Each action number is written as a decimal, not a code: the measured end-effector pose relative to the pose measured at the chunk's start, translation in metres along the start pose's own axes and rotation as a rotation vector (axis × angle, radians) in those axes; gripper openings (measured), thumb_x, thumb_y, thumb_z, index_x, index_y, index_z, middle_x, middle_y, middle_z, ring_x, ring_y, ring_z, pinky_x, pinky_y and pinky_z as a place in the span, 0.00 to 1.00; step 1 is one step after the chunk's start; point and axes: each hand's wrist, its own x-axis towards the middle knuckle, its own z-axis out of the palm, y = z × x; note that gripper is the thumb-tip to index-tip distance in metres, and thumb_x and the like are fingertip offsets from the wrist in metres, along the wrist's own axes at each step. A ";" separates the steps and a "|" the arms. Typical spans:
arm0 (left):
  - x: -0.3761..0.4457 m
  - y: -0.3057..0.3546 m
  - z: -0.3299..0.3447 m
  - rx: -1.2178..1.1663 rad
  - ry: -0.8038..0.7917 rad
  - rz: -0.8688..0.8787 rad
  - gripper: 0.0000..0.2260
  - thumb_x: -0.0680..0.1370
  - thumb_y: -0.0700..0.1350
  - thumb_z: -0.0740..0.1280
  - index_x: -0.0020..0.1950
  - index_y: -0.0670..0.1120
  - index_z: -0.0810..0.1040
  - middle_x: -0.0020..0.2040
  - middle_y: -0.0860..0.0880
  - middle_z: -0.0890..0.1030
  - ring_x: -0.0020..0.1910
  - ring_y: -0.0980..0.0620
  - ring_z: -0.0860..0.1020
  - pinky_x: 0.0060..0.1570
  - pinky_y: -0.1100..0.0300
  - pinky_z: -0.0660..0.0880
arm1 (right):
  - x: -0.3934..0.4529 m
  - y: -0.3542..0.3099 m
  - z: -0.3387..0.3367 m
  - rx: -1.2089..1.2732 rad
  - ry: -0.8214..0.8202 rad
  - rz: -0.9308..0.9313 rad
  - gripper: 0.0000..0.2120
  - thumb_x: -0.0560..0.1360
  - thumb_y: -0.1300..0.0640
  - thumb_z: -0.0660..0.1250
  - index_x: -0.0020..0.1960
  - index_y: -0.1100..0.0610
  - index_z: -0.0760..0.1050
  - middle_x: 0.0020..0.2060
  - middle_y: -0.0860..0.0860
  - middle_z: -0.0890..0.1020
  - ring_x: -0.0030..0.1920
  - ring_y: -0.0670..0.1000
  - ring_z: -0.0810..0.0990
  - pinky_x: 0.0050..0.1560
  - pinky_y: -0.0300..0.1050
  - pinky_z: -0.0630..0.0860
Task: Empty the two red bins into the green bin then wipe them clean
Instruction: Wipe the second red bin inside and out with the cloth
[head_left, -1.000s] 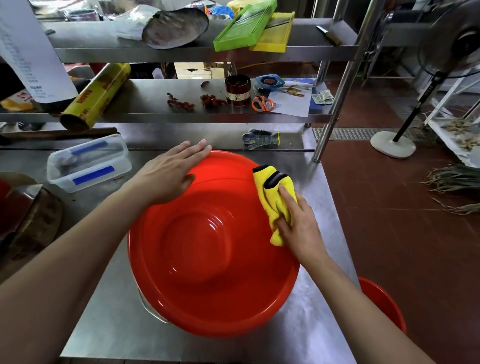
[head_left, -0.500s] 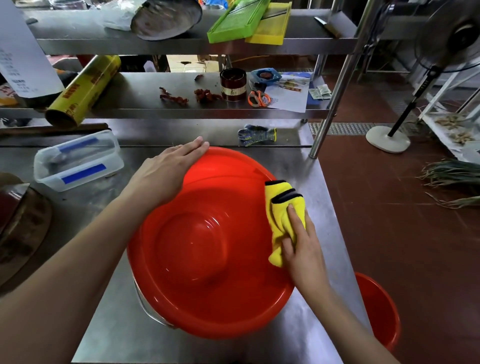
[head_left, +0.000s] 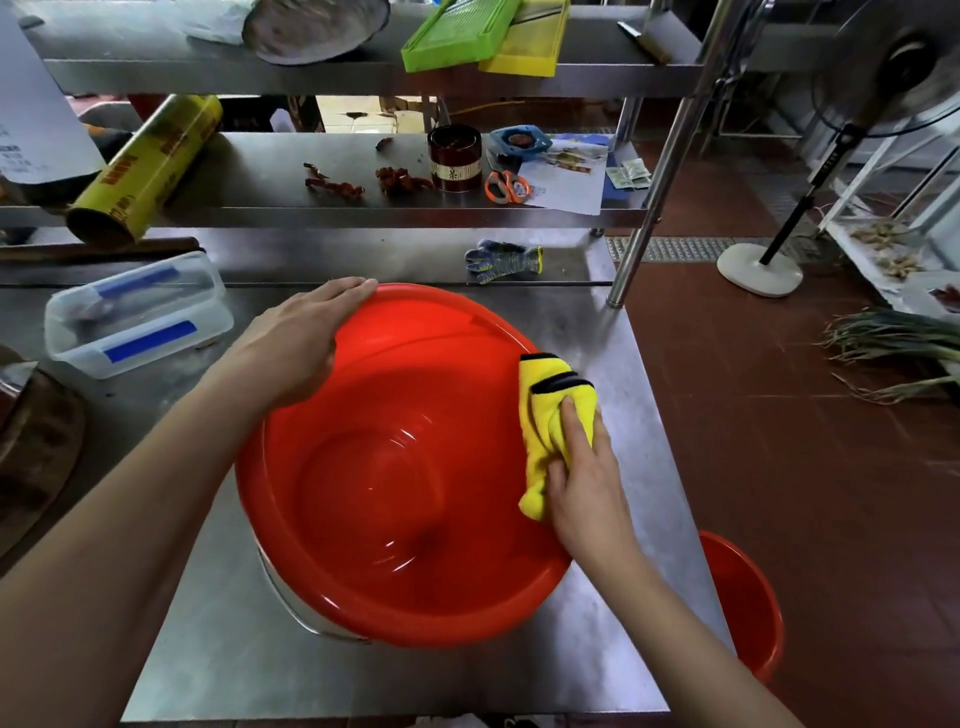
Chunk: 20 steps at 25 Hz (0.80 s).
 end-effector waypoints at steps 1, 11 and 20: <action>-0.004 0.001 0.000 -0.013 0.014 -0.023 0.36 0.78 0.32 0.60 0.82 0.57 0.56 0.81 0.55 0.60 0.75 0.43 0.67 0.69 0.38 0.69 | 0.011 -0.002 0.000 -0.035 -0.002 -0.029 0.33 0.82 0.59 0.59 0.82 0.44 0.49 0.82 0.54 0.50 0.79 0.59 0.57 0.73 0.55 0.66; -0.039 0.008 -0.007 -0.206 0.198 -0.175 0.33 0.77 0.30 0.60 0.80 0.51 0.64 0.79 0.50 0.65 0.75 0.42 0.66 0.72 0.43 0.67 | 0.080 -0.027 0.009 -0.236 0.098 -0.187 0.34 0.78 0.61 0.64 0.80 0.45 0.57 0.67 0.55 0.70 0.59 0.61 0.72 0.53 0.56 0.74; -0.053 0.014 -0.002 -0.134 0.329 -0.212 0.30 0.78 0.39 0.68 0.79 0.50 0.65 0.69 0.42 0.69 0.65 0.39 0.70 0.63 0.41 0.71 | 0.103 -0.028 0.000 -0.259 0.225 -0.410 0.35 0.77 0.62 0.67 0.80 0.47 0.59 0.69 0.56 0.71 0.62 0.60 0.73 0.50 0.59 0.79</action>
